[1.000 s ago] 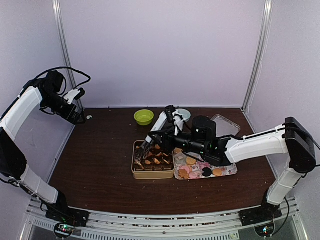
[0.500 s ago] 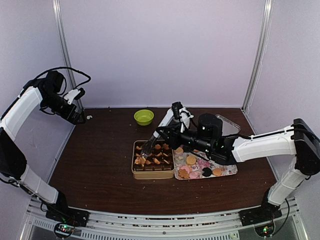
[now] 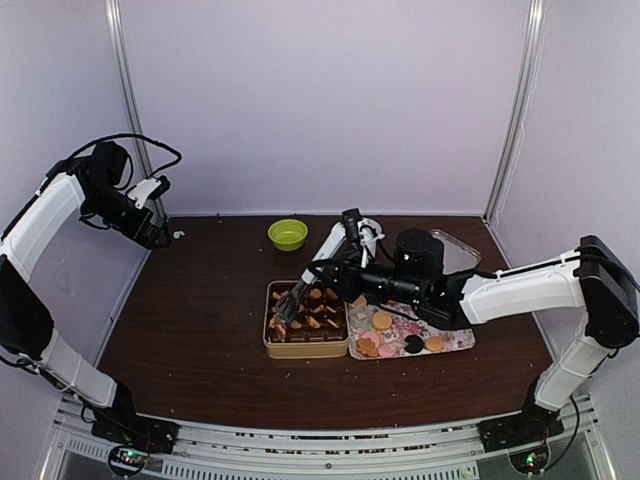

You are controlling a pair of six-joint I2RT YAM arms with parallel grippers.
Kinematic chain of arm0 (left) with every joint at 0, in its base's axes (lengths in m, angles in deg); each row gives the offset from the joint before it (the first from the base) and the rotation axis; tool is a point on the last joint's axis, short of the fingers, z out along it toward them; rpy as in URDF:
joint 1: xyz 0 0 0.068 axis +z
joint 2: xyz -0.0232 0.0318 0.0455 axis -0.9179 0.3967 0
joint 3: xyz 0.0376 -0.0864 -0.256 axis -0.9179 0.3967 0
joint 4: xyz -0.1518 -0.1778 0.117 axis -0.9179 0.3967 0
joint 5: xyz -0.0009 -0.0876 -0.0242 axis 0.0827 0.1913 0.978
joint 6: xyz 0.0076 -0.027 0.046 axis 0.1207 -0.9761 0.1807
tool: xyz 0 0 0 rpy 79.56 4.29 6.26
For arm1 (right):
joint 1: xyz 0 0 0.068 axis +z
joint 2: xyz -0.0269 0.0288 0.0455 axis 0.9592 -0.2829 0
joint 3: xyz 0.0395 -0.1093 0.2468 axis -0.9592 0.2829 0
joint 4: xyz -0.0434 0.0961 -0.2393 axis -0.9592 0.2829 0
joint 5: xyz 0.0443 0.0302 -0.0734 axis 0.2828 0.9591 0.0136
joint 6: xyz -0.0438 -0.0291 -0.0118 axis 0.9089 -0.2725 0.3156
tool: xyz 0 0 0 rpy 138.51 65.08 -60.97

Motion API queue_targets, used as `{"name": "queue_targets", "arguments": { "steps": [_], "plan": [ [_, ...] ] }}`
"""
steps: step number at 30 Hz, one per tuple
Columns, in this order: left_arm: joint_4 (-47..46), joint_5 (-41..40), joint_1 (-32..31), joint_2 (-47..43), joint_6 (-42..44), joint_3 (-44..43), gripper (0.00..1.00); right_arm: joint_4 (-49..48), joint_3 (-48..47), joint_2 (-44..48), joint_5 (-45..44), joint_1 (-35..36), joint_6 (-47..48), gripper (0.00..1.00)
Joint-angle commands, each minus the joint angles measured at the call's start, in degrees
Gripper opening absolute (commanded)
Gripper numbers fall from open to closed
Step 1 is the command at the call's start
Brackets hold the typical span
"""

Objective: Pack the cookies
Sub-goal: Place the fake cookies in the empty pocket of the box.

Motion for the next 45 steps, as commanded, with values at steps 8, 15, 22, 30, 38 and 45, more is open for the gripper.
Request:
{"name": "queue_targets", "arguments": {
  "steps": [8,15,22,30,38,45],
  "plan": [
    [0.23,0.95,-0.34,-1.61,0.26,-1.21,0.98,-1.32,-2.81,-1.35,5.42,-1.46,0.26,0.00],
    [0.44,0.74,-0.33,-1.70,0.24,-1.44,0.98,2.70,-7.18,-4.90,7.31,-2.17,4.50,0.00],
    [0.50,0.57,-0.32,-1.81,0.34,-1.20,0.98,11.52,-9.12,-5.06,8.56,-3.87,12.19,0.00],
    [0.50,0.69,-0.29,-1.61,0.25,-1.31,0.98,11.68,-10.01,-4.20,10.13,-3.42,13.07,0.00],
    [0.49,0.49,-0.29,-1.88,0.34,-1.34,0.98,9.01,-10.95,-5.03,10.63,-1.23,10.21,0.00],
    [0.49,0.98,-0.29,-1.74,0.42,-1.19,0.98,11.41,-10.29,-5.00,8.30,-0.26,11.60,0.00]
  ]
}}
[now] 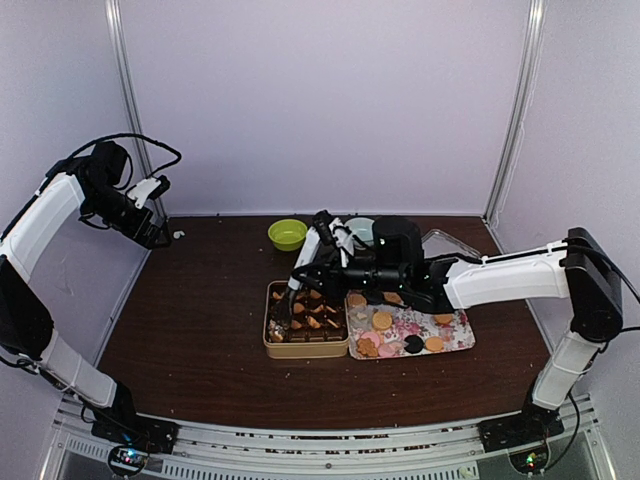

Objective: Pack the cookies
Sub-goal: Place the fake cookies in the empty pocket of the box.

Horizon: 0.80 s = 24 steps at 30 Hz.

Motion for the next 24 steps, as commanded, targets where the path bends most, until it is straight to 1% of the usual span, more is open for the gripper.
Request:
{"name": "queue_targets", "arguments": {
  "steps": [1,8,14,16,17,18,21,23,24],
  "plan": [
    [0.41,0.76,-0.30,-1.59,0.45,-1.17,0.98,0.90,-0.46,0.42,-1.68,0.58,1.02,0.01],
    [0.44,0.71,-0.34,-1.68,0.54,-1.22,0.98,5.88,-2.61,0.37,-6.52,2.80,6.32,0.02],
    [0.42,0.86,-0.34,-1.51,0.37,-1.99,0.98,5.43,-3.24,1.17,-6.74,3.83,5.30,0.05],
    [0.46,0.86,-0.28,-1.46,0.36,-2.14,0.98,4.74,-3.22,1.33,-6.48,3.93,4.27,0.12],
    [0.50,0.86,-0.29,-1.37,0.36,-2.21,0.98,4.87,-3.36,1.43,-6.89,3.96,3.93,0.19],
    [0.67,0.87,-0.34,-1.30,0.32,-2.23,0.98,5.14,-3.45,1.54,-7.72,3.93,3.80,0.23],
    [0.79,0.89,-0.32,-1.35,0.44,-2.09,0.98,5.91,-3.60,2.29,-10.93,3.83,4.60,0.33],
    [0.71,0.74,-0.30,-1.41,0.56,-1.93,0.98,6.94,-4.19,2.64,-11.74,3.21,4.80,0.37],
    [0.77,0.59,-0.33,-1.49,0.62,-1.89,0.98,7.43,-4.48,2.84,-11.69,2.86,4.55,0.42]
  ]
}}
